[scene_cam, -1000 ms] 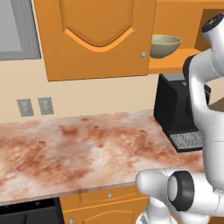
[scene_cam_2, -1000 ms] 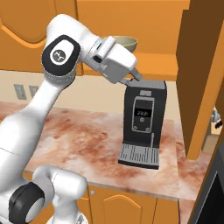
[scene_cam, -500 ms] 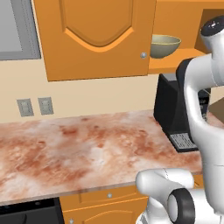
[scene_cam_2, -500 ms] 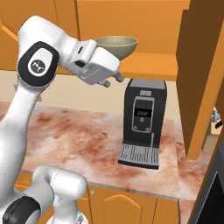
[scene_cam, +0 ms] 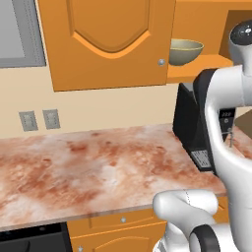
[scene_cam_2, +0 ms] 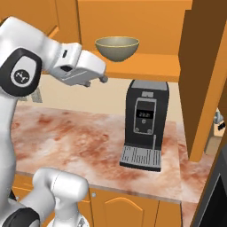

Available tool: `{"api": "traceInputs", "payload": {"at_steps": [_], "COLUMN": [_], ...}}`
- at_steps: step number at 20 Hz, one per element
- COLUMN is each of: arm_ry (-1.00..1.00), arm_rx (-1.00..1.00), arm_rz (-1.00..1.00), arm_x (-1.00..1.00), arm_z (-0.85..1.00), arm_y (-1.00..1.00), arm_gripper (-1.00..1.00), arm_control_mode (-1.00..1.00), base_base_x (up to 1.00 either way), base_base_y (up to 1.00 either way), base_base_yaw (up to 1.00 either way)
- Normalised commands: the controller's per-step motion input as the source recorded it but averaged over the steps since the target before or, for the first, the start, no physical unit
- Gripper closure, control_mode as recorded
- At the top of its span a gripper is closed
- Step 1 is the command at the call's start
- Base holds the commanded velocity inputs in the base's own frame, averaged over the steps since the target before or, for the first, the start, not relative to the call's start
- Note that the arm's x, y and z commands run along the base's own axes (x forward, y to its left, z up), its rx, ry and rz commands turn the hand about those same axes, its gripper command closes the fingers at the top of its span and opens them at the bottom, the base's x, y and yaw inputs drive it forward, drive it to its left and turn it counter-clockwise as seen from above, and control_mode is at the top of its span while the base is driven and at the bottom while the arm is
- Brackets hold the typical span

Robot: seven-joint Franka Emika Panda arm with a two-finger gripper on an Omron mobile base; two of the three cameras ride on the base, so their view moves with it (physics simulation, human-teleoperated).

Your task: Move the bowls from the cabinet to the plates on the dining table.

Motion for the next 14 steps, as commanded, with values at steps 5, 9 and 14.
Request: {"api": "traceInputs", "payload": {"at_steps": [5,9,14], "arm_ry": [-0.08,-0.07,-0.06], "arm_rx": [0.03,0.02,0.01], "arm_rz": [0.19,0.19,0.16], "arm_x": [0.00,0.00,0.09], "arm_z": [0.00,0.00,0.00], "arm_y": [0.46,0.47,0.48], "arm_gripper": [-1.00,-1.00,-1.00], "arm_control_mode": [-1.00,-1.00,-1.00], "base_base_x": [0.00,0.00,0.00], "base_base_y": [0.00,0.00,0.00], "base_base_yaw": [0.00,0.00,0.00]}}
